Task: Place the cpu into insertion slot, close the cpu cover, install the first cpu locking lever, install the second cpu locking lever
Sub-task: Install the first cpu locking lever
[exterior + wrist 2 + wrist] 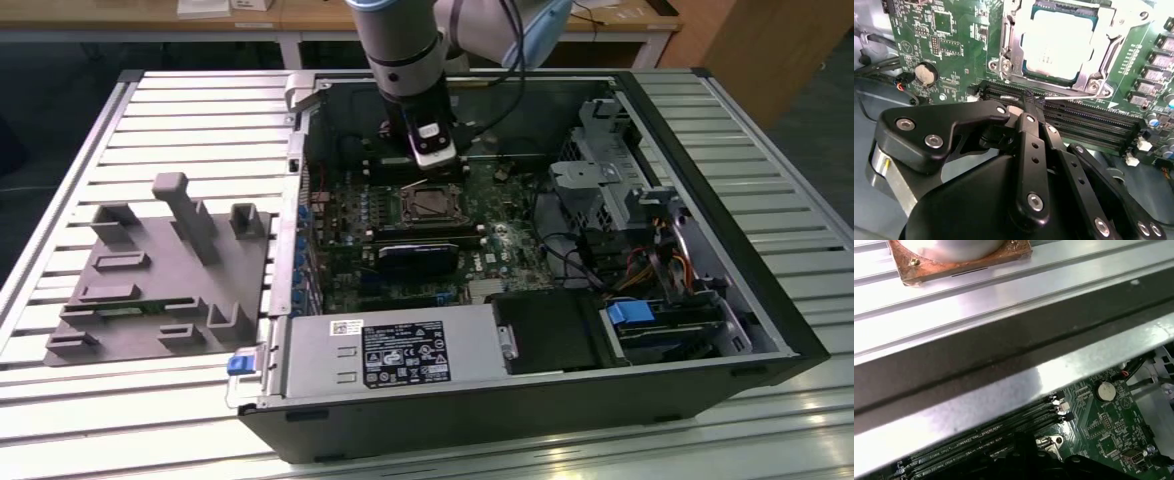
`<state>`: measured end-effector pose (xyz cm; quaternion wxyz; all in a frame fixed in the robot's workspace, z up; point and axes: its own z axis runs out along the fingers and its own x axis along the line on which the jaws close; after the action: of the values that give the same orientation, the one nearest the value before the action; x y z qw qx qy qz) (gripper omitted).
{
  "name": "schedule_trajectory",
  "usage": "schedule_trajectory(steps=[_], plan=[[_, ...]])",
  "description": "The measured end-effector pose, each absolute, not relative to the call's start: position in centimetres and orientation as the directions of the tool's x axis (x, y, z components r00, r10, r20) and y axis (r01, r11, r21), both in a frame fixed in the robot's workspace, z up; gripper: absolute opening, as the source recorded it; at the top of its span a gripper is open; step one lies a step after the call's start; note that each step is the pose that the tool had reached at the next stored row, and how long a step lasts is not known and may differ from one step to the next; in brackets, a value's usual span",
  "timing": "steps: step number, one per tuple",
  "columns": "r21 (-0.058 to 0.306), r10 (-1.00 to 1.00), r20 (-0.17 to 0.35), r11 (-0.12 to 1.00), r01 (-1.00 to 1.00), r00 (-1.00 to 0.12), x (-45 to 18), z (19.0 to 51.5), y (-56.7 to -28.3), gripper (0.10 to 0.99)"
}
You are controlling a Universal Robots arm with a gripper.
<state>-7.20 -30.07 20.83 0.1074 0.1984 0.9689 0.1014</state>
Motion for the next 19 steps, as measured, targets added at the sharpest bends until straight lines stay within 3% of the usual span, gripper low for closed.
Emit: schedule_trajectory(steps=[19], plan=[[0.218,0.449,-0.179,0.886,0.410,-0.875,-7.20,20.22,-29.74,0.106]])
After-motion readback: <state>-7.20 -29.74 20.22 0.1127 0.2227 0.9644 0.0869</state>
